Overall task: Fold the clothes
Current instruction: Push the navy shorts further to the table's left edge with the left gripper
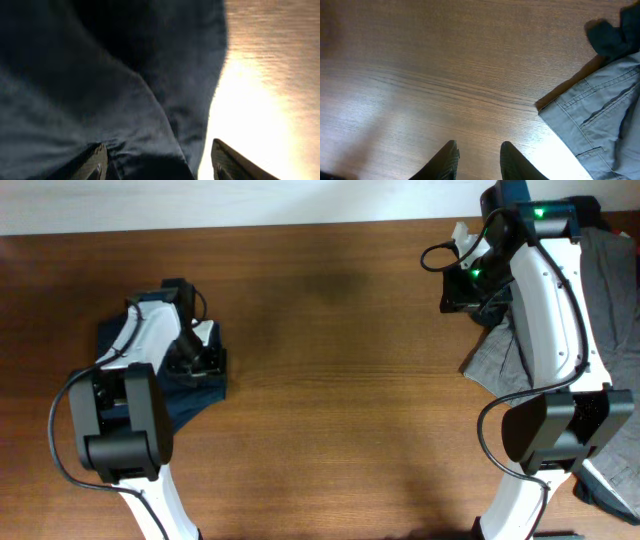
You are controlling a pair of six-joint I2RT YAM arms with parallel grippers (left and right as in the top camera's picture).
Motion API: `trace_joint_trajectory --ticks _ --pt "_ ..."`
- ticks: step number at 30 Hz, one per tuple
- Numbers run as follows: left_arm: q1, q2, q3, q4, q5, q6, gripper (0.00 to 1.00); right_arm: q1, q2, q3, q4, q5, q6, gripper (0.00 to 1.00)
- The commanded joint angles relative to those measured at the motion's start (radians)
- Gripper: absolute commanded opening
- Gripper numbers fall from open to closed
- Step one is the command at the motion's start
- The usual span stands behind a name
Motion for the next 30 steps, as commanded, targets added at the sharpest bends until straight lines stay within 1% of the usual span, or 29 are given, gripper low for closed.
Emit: trace_joint_trajectory --ticks 1,4,9,13,16,17,18,19,20,22,26,30 --pt "0.009 0.021 -0.031 0.111 -0.037 0.016 0.67 0.008 -0.019 0.004 -0.005 -0.011 -0.01 0.33" --pt "0.031 0.051 -0.031 0.229 -0.048 0.019 0.75 0.008 -0.019 0.004 -0.014 -0.012 -0.01 0.33" --pt "0.111 0.059 -0.023 0.402 -0.044 -0.016 0.78 0.008 -0.019 0.004 -0.027 -0.012 -0.01 0.33" --pt "0.183 0.059 0.002 0.478 -0.002 -0.018 0.79 0.008 -0.019 0.004 -0.026 -0.012 -0.01 0.33" --pt "0.249 0.059 0.014 0.507 -0.002 -0.064 0.8 0.008 -0.019 0.004 -0.026 -0.012 -0.01 0.33" --pt "0.266 0.059 0.019 0.513 0.003 -0.081 0.81 0.008 -0.019 0.004 -0.026 -0.012 -0.01 0.33" --pt "0.28 0.059 0.023 0.521 0.019 -0.087 0.86 0.008 -0.019 0.004 -0.026 -0.011 -0.01 0.33" --pt "0.294 0.059 0.026 0.532 0.053 -0.086 0.87 0.008 -0.019 0.004 -0.026 -0.011 -0.01 0.33" --pt "0.307 0.059 0.033 0.541 0.095 -0.084 0.93 0.008 -0.019 0.004 -0.023 -0.011 -0.01 0.33" --pt "0.325 0.059 0.047 0.547 0.145 -0.074 0.99 0.008 -0.019 0.004 -0.018 -0.011 -0.01 0.33" --pt "0.336 0.057 0.09 0.507 0.151 -0.074 0.99 0.008 -0.019 0.004 -0.013 -0.011 -0.01 0.33" --pt "0.33 0.036 0.179 0.386 0.154 0.0 0.99 0.008 -0.019 0.004 -0.006 -0.004 -0.01 0.33"
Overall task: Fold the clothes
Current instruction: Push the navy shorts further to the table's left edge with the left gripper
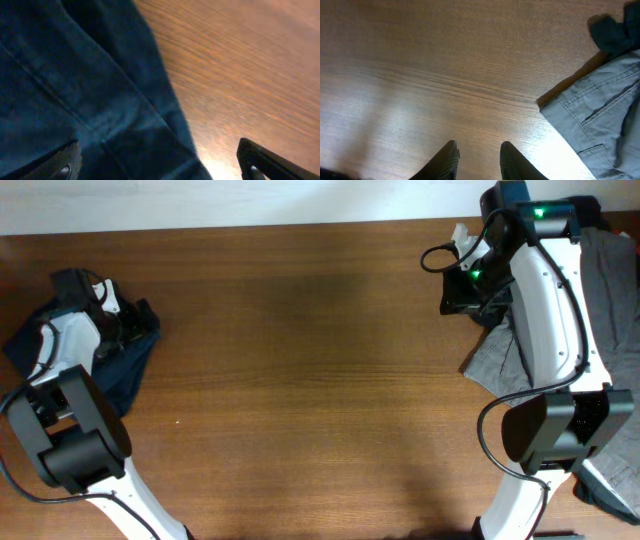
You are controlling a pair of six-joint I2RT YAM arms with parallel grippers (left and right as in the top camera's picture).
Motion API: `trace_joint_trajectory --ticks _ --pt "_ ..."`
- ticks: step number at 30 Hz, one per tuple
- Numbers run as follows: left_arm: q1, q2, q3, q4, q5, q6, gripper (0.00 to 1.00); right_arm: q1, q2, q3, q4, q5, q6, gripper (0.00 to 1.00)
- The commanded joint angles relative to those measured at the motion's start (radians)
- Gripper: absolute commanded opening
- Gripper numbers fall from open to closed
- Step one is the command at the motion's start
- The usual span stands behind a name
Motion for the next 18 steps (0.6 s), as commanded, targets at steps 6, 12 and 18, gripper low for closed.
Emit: trace_joint_trajectory --ticks 6,12,18 --pt "-0.01 -0.092 0.229 -0.439 -0.244 0.078 0.99 0.008 -0.019 0.004 0.008 -0.001 -0.01 0.33" --pt "0.011 -0.106 0.221 -0.526 -0.41 0.021 0.99 0.008 -0.019 0.004 0.01 -0.002 -0.01 0.33" --pt "0.07 -0.105 0.132 -0.466 -0.408 -0.039 0.98 0.008 -0.019 0.004 -0.001 -0.002 -0.01 0.33"
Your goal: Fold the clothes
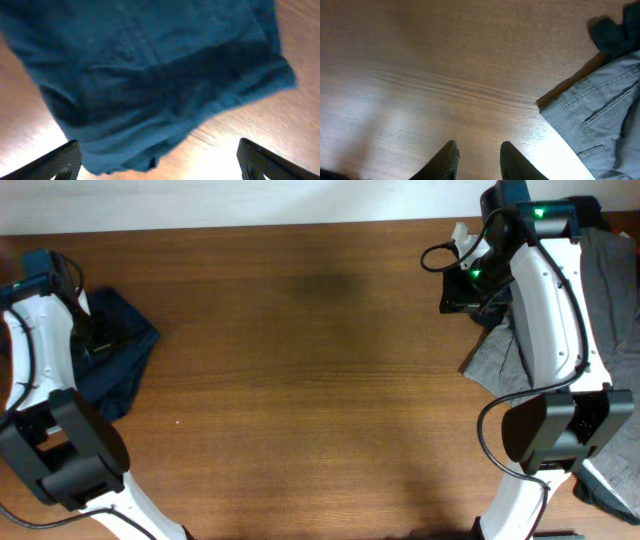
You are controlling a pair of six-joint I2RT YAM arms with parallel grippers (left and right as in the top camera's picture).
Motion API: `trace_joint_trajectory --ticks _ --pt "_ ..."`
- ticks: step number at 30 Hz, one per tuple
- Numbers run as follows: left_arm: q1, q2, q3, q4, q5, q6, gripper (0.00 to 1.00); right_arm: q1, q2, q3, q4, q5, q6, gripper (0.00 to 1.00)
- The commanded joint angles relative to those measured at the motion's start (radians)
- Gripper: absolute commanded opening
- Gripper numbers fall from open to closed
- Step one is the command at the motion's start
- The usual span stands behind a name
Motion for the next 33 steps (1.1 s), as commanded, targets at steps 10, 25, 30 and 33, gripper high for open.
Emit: trace_joint_trajectory --ticks 10,25,30,33 --pt "0.099 -0.008 -0.36 0.229 0.046 -0.057 0.37 0.008 -0.019 0.004 -0.003 -0.002 -0.01 0.33" --pt "0.097 0.001 -0.575 0.449 0.573 -0.301 0.06 0.008 -0.019 0.004 -0.003 -0.002 -0.01 0.33" --pt "0.097 0.001 -0.575 0.565 0.661 -0.454 0.14 0.008 -0.019 0.004 -0.008 -0.002 -0.01 0.33" --pt "0.094 0.001 -0.575 0.595 0.662 -0.471 0.18 0.008 -0.019 0.004 -0.011 -0.002 -0.01 0.33"
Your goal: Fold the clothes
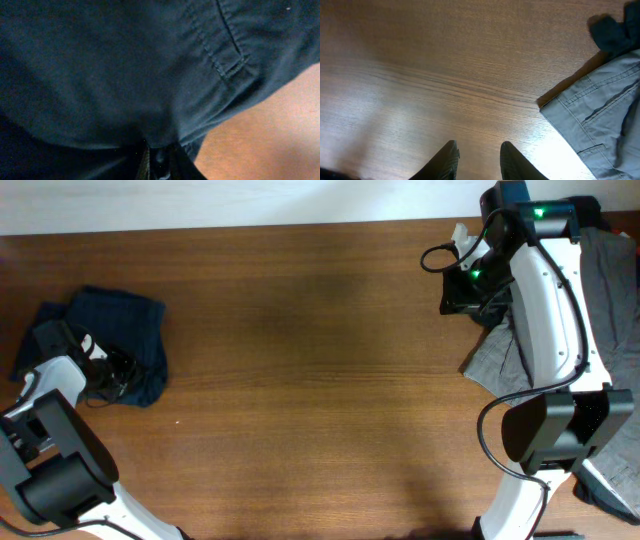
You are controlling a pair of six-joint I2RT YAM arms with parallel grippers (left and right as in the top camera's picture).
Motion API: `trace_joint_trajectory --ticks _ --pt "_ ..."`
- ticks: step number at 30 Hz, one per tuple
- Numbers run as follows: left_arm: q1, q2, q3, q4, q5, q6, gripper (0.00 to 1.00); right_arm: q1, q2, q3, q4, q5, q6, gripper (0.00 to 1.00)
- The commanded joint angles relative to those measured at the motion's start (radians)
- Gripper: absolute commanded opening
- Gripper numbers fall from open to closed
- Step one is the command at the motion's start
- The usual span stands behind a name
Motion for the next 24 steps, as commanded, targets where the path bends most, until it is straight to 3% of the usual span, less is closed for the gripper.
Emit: trace_joint_trajectory --ticks 1,9,14,16,17,19,20,22,23,24 --pt "-0.016 0.049 -0.029 0.013 0.085 -0.089 0.2 0.008 -0.019 0.004 -0.005 -0.002 -0.01 0.33" --pt "-0.016 -0.066 -0.015 0.024 0.042 0.014 0.24 0.008 -0.019 0.004 -0.005 -0.002 -0.01 0.33" --pt "-0.04 -0.247 0.005 0.03 -0.026 0.126 0.31 0.008 -0.019 0.004 0.007 -0.002 -0.01 0.33" --pt "-0.063 -0.302 0.006 0.034 -0.057 0.188 0.4 0.008 -0.019 0.004 0.019 -0.01 -0.01 0.34" --pt "-0.083 -0.334 0.006 0.037 -0.075 0.227 0.48 0.008 -0.019 0.004 0.024 -0.02 -0.01 0.38" --pt "-0.123 -0.378 0.009 0.051 -0.101 0.29 0.93 0.008 -0.019 0.004 0.036 -0.04 -0.01 0.46" --pt "-0.146 -0.393 0.014 0.053 -0.112 0.322 0.99 0.008 -0.019 0.004 0.042 -0.055 -0.01 0.54" --pt "-0.198 -0.414 0.031 0.05 -0.139 0.37 0.99 0.008 -0.019 0.004 0.054 -0.082 -0.01 0.69" --pt "-0.235 -0.42 0.048 0.042 -0.163 0.389 0.99 0.008 -0.019 0.004 0.064 -0.105 -0.01 0.86" --pt "-0.256 -0.42 0.06 0.033 -0.179 0.4 0.99 0.008 -0.019 0.004 0.072 -0.12 -0.01 0.92"
